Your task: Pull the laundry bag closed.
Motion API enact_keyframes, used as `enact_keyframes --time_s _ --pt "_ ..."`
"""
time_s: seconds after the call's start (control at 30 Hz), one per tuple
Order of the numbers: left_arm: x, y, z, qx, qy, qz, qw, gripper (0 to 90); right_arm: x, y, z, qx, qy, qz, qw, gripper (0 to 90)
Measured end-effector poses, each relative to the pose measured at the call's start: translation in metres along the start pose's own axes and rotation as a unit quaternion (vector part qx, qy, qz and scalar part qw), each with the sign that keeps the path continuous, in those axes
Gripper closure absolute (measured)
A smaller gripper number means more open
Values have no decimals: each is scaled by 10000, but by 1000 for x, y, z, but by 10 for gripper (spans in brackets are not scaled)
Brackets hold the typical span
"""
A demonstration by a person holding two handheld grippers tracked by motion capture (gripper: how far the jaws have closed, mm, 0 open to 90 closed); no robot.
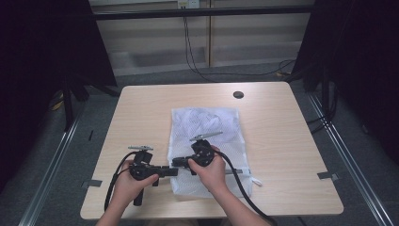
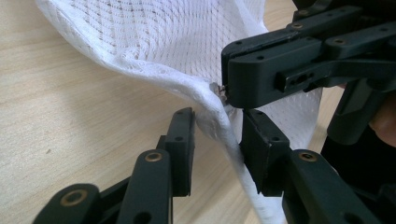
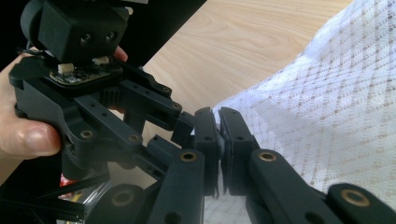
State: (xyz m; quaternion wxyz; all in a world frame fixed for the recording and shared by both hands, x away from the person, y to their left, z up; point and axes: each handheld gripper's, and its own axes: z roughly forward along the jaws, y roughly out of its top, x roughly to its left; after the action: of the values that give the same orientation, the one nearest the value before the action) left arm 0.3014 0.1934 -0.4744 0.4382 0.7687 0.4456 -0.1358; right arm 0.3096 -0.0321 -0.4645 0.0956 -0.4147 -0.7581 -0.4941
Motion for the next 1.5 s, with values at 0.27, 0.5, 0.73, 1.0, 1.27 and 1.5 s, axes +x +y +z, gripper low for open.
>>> enact_keyframes --time_s 0.27,0.5,0.73,1.0,1.27,1.5 --pt "1 0 3 -5 -38 42 10000 682 -1 2 -1 -14 -1 -1 10000 870" --pt "-2 1 6 -6 -91 118 9999 715 1 4 0 23 19 -6 10000 870" --pt "1 0 6 -46 -131 97 9999 844 2 5 1 42 41 30 10000 870" --pt "1 1 5 -86 -213 -18 9997 879 1 6 0 10 99 78 9999 871" --pt "-2 4 4 -143 -204 -126 9996 883 0 9 -4 7 132 123 9998 873" --pt "2 2 7 -184 -339 -268 9989 876 -2 8 -5 -27 170 173 9997 873"
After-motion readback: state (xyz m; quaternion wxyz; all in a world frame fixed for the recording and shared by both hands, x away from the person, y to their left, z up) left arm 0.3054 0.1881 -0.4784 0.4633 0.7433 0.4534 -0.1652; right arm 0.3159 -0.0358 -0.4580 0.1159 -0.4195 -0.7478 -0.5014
